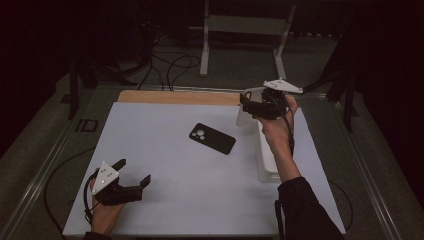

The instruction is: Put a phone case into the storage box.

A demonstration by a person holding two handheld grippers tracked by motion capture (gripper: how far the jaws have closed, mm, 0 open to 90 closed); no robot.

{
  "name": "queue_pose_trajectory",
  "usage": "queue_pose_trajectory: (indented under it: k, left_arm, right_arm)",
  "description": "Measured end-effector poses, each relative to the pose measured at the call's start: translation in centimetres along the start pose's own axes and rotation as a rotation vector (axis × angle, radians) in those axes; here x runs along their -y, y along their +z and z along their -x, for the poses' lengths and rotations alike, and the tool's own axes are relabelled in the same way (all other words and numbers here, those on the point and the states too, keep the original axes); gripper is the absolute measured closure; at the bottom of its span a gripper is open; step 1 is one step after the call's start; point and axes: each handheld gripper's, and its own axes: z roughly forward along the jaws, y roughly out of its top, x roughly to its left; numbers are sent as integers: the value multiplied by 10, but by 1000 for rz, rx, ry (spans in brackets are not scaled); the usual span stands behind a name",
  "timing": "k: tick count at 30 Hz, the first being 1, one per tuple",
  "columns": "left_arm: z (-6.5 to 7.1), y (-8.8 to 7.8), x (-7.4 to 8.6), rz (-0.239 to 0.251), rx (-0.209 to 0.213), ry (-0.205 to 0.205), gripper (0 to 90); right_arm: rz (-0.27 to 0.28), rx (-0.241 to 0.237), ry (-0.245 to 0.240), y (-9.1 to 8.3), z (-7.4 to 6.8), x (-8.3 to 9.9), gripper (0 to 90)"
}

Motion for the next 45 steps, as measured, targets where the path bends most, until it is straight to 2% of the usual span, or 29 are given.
queue_pose_trajectory:
  k: [9, 27, 45]
  left_arm:
    - [0, 0, 0, 1, -2, 3, 5]
    - [0, 0, 0, 1, -3, 1, 4]
    - [0, -1, 0, 7, -7, 6, 4]
  right_arm:
    - [-6, 30, 16, 4, 10, 2, 163]
    - [-26, 111, 53, 11, 41, 7, 163]
    - [-48, 174, 71, 17, 61, 10, 163]
